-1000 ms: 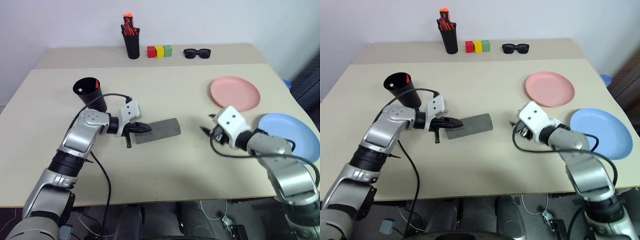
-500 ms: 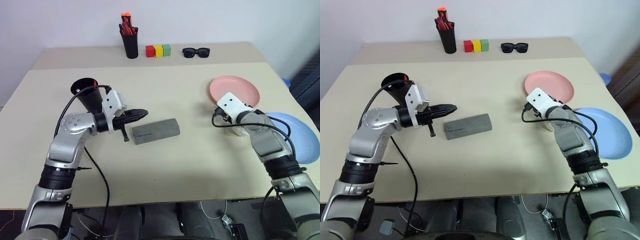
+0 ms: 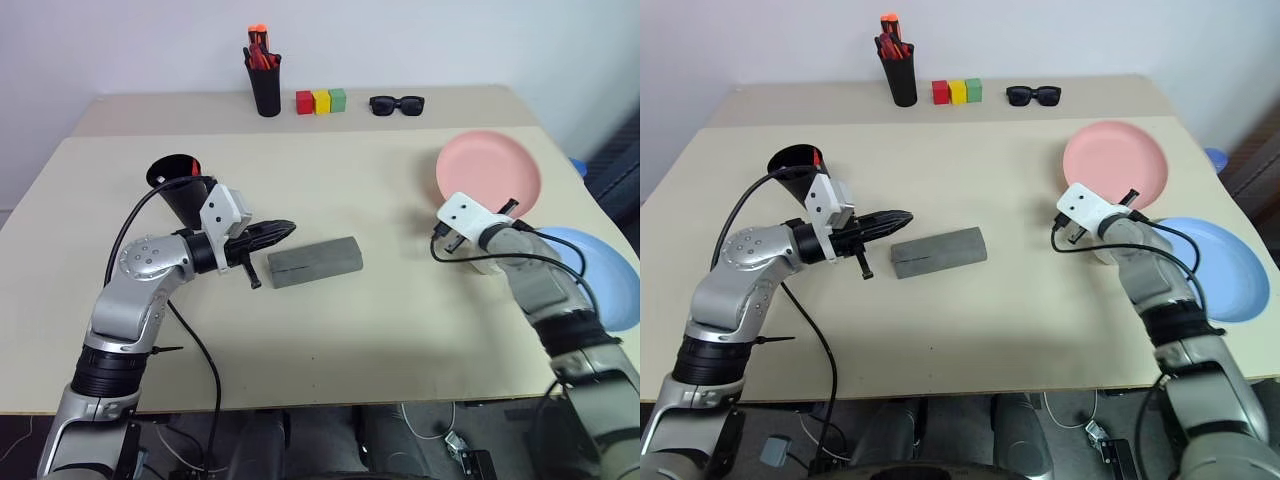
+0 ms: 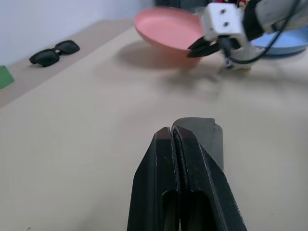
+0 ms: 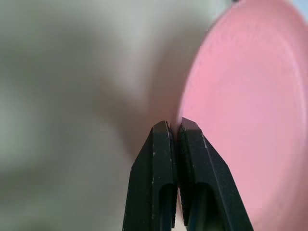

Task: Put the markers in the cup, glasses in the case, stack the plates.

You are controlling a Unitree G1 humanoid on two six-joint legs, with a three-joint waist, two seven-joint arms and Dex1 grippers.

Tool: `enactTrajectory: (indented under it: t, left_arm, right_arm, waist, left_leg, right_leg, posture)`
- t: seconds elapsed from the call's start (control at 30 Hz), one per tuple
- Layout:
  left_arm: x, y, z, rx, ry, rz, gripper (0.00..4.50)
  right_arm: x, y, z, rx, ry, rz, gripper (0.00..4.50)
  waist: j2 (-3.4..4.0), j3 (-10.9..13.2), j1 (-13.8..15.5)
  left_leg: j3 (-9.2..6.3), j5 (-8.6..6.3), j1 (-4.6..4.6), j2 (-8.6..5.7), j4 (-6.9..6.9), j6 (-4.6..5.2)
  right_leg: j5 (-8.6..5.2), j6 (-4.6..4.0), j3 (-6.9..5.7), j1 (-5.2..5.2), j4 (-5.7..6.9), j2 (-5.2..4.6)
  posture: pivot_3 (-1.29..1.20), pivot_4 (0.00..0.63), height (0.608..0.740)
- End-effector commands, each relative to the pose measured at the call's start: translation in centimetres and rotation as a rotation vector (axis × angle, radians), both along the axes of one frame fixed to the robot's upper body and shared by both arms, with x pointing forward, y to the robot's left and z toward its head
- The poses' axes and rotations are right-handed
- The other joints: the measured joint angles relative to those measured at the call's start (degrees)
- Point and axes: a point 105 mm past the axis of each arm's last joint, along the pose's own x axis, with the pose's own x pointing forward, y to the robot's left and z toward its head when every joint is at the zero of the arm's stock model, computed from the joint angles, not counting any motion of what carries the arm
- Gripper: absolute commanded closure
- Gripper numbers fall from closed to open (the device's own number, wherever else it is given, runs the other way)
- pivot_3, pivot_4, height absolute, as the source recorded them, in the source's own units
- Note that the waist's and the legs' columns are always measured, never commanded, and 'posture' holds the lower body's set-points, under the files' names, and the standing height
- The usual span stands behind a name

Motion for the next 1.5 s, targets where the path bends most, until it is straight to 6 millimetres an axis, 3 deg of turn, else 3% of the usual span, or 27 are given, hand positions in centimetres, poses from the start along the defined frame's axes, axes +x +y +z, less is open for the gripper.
enactTrajectory:
  t: [0.03, 0.2, 0.27, 0.37, 0.5, 0.6, 0.87, 1.0, 1.07, 1.13, 1.17, 1.33, 1.5]
  left_arm:
    - [-0.1, -0.5, 1.3, -0.02, -0.049, -0.022, 4.5]
    - [-0.6, -2.1, 1.1, -0.059, -0.035, -0.117, 4.5]
    - [-0.8, -3.2, 1.0, -0.061, -0.025, -0.186, 4.5]
    - [-0.7, -4.2, 0.4, -0.036, -0.019, -0.241, 4.5]
    - [-0.4, -5.0, 0.0, -0.026, -0.018, -0.28, 4.5]
    - [-0.3, -5.2, 0.0, -0.031, -0.02, -0.286, 4.5]
    - [-0.4, -5.1, -0.1, -0.035, -0.031, -0.27, 4.5]
    - [-0.4, -4.7, 0.0, -0.038, -0.047, -0.236, 4.5]
    - [-0.5, -4.5, 0.0, -0.039, -0.047, -0.221, 4.5]
    - [-0.7, -4.3, -0.2, -0.042, -0.042, -0.211, 4.5]
    - [-0.8, -4.3, -0.1, -0.054, -0.039, -0.208, 4.5]
    - [-0.5, -4.3, 0.4, -0.1, -0.024, -0.197, 4.5]
    - [-0.2, -3.6, 0.0, -0.098, -0.003, -0.18, 4.5]
  right_arm:
    - [-2.7, -1.5, 4.2, 0.011, -0.075, -0.017, 4.48]
    - [-9.8, -4.6, 5.2, 0.063, 0.012, -0.104, 4.48]
    - [-12.4, -5.7, 4.0, 0.073, 0.094, -0.151, 4.48]
    - [-14.5, -6.0, 2.7, 0.086, 0.172, -0.18, 4.48]
    - [-15.9, -5.5, 2.0, 0.136, 0.244, -0.176, 3.0]
    - [-14.9, -4.1, 3.0, 0.138, 0.175, -0.121, 1.56]
    - [-11.1, -0.3, 1.3, 0.276, 0.136, -0.012, 1.56]
    - [-9.3, -1.5, -1.7, 0.212, 0.174, -0.091, 1.56]
    - [-9.0, -2.4, -2.1, 0.194, 0.173, -0.126, 1.56]
    - [-8.7, -3.2, -2.0, 0.176, 0.155, -0.156, 2.08]
    - [-8.7, -3.3, -1.9, 0.171, 0.148, -0.159, 2.08]
    - [-9.1, -3.4, 0.7, 0.163, 0.065, -0.154, 4.31]
    - [-11.2, -6.9, 5.4, 0.159, -0.056, -0.292, 4.31]
  waist:
    - [0.0, 0.0, 0.29]
    - [0.01, -0.01, 1.27]
    - [0.0, 0.0, 1.33]
    - [-0.01, -0.01, 0.89]
    - [0.01, -0.02, 0.45]
    - [0.0, -0.02, 0.37]
    - [-0.05, 0.0, 1.13]
    - [-0.07, 0.0, 1.3]
    - [-0.06, 0.0, 1.28]
    - [-0.05, 0.01, 1.24]
    - [-0.04, 0.0, 1.17]
    - [-0.04, 0.0, 1.09]
    - [-0.03, 0.01, 1.37]
  left_leg:
    - [0.0, 0.0, 0.0, 0.0, 0.02, 0.0]
    - [-0.01, -0.02, 0.05, 0.01, 0.04, 0.03]
    - [0.0, -0.02, 0.05, 0.0, 0.13, 0.03]
    - [0.01, -0.02, 0.23, 0.0, 0.23, 0.02]
    - [0.08, -0.02, 0.31, 0.01, 0.25, 0.02]
    - [0.07, -0.02, 0.3, 0.03, 0.23, 0.02]
    - [0.04, -0.02, 0.23, 0.04, 0.19, 0.02]
    - [0.04, -0.02, 0.16, 0.01, 0.19, 0.02]
    - [0.04, -0.02, 0.16, 0.02, 0.16, 0.02]
    - [0.04, -0.02, 0.16, 0.02, 0.12, 0.02]
    - [0.03, -0.02, 0.16, 0.02, 0.12, 0.02]
    - [0.03, -0.02, 0.19, 0.03, 0.16, 0.02]
    - [0.03, -0.02, 0.17, 0.02, 0.16, 0.02]
  right_leg:
    - [0.0, 0.01, 0.0, 0.01, -0.01, 0.0]
    - [-0.02, 0.01, -0.01, 0.08, -0.01, 0.02]
    - [-0.02, -0.01, 0.0, 0.13, -0.02, 0.01]
    - [-0.14, -0.22, 0.0, 0.4, -0.11, 0.02]
    - [-0.15, -0.21, 0.05, 0.41, -0.1, 0.02]
    - [-0.13, -0.24, 0.05, 0.4, -0.09, 0.03]
    - [-0.11, -0.28, 0.04, 0.35, -0.13, 0.05]
    - [-0.12, -0.26, 0.04, 0.35, -0.19, 0.02]
    - [-0.12, -0.25, 0.04, 0.34, -0.19, 0.01]
    - [-0.12, -0.24, 0.04, 0.28, -0.15, 0.02]
    - [-0.11, -0.24, 0.04, 0.28, -0.15, 0.02]
    - [-0.11, -0.24, 0.05, 0.31, -0.12, 0.05]
    - [-0.05, -0.13, 0.05, 0.31, -0.14, 0.04]
  posture:
    - [0.0, 0.15, 0.74]
    - [0.0, 0.15, 0.74]
    - [0.0, 0.15, 0.74]
    - [0.0, 0.15, 0.74]
    - [0.0, 0.15, 0.74]
    - [0.0, 0.15, 0.74]
    - [0.0, 0.15, 0.74]
    - [0.0, 0.15, 0.74]
    - [0.0, 0.15, 0.74]
    - [0.0, 0.15, 0.74]
    - [0.0, 0.15, 0.74]
    - [0.0, 0.15, 0.74]
    - [0.0, 0.15, 0.74]
